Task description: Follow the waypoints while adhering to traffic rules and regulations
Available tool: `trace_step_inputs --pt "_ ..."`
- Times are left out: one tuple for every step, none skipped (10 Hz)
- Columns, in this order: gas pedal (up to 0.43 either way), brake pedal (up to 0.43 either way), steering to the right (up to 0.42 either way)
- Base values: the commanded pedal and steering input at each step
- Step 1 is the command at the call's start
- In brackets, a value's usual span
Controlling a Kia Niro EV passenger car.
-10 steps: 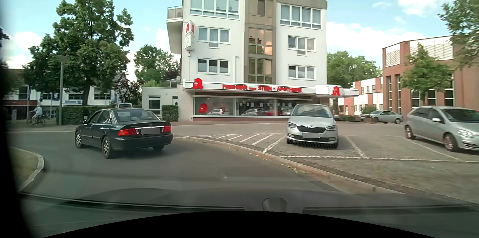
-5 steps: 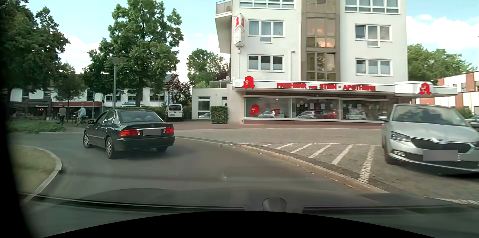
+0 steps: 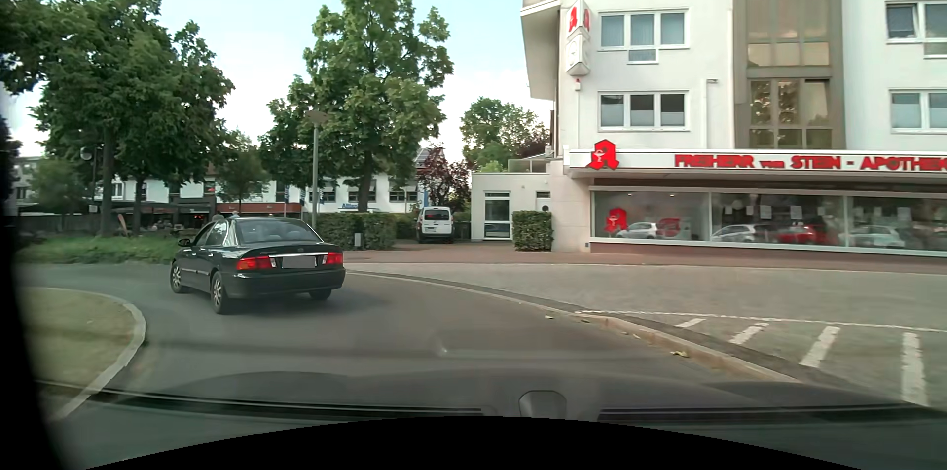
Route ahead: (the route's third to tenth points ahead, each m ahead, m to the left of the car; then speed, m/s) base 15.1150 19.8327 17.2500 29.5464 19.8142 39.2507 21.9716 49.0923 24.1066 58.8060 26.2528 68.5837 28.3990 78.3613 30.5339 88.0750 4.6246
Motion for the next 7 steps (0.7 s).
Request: trace_step_inputs --pt "0.098 0.006 -0.359" --pt "0.098 0.006 -0.351" --pt "0.098 0.006 -0.344" --pt "0.087 0.006 -0.34" --pt "0.079 0.006 -0.34" --pt "0.079 0.006 -0.34" --pt "0.067 0.006 -0.34"
